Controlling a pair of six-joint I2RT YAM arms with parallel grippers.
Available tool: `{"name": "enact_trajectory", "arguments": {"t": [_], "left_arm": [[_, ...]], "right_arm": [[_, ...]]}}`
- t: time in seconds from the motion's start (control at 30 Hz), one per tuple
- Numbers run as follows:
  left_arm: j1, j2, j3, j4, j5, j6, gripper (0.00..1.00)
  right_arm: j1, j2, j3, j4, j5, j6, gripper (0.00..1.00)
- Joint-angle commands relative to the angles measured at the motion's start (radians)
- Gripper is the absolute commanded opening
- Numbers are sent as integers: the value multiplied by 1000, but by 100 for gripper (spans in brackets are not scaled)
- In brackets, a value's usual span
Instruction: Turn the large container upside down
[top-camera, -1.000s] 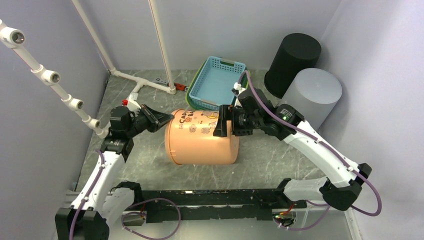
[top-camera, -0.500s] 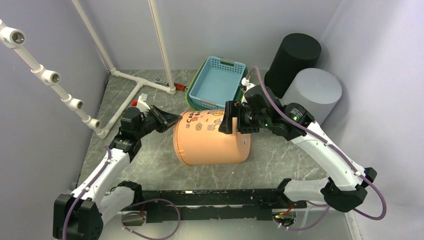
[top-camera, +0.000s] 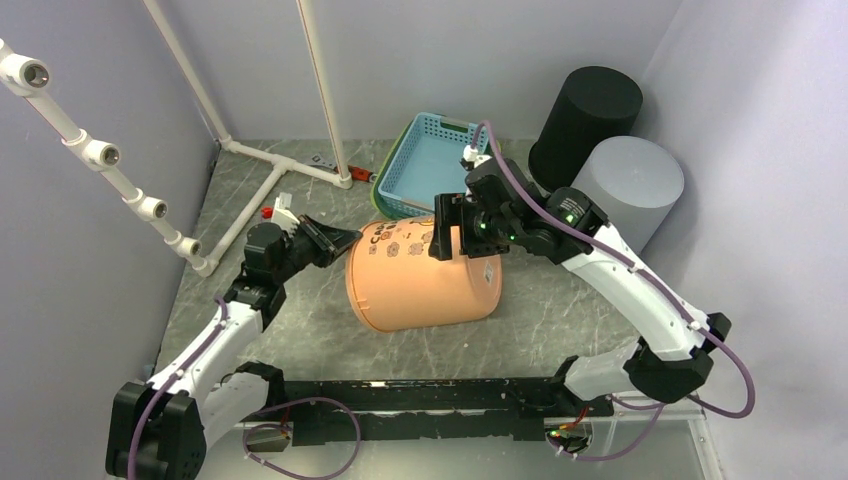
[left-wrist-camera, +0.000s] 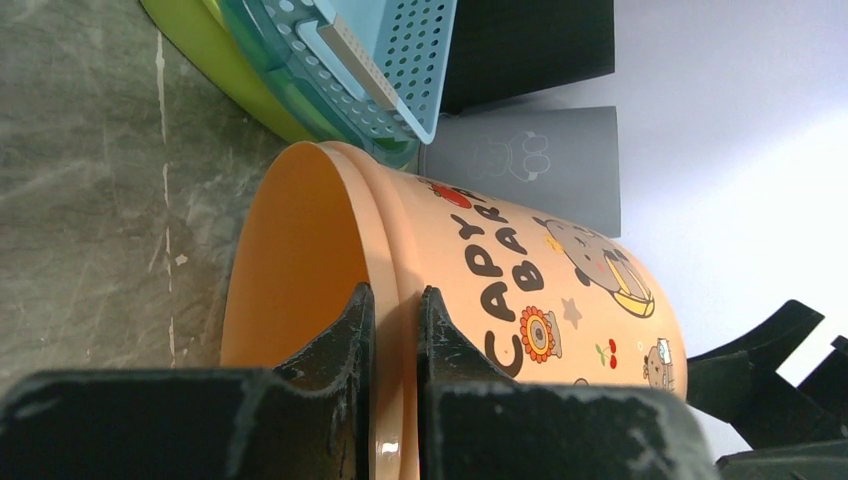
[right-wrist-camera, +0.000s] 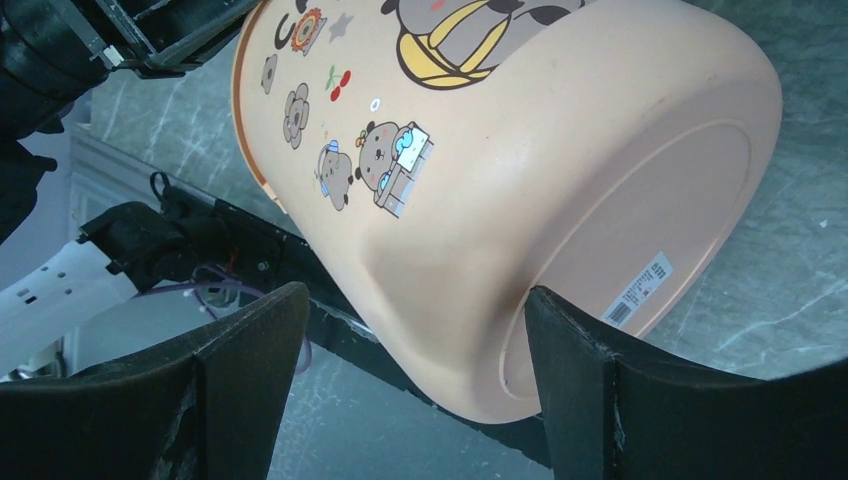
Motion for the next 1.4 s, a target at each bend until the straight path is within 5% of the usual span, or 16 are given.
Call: {"name": "enact_trajectory", "arguments": {"t": [0.0,0.27,0.83,1.37], "left_arm": [[-72,-1,-22,13,104,26,3],[-72,-43,-81,-63,12,52,3],[-70,-231,4,-516,-263,260,3],[-69,-196,-38,-515,-310,236,3]], "right_arm": [[69,77,93,234,-87,17,81],[125,164,182,167,2,1,81],[232,381,353,160,24,-31,80],[247,404,241,237,-24,-28,80]]}}
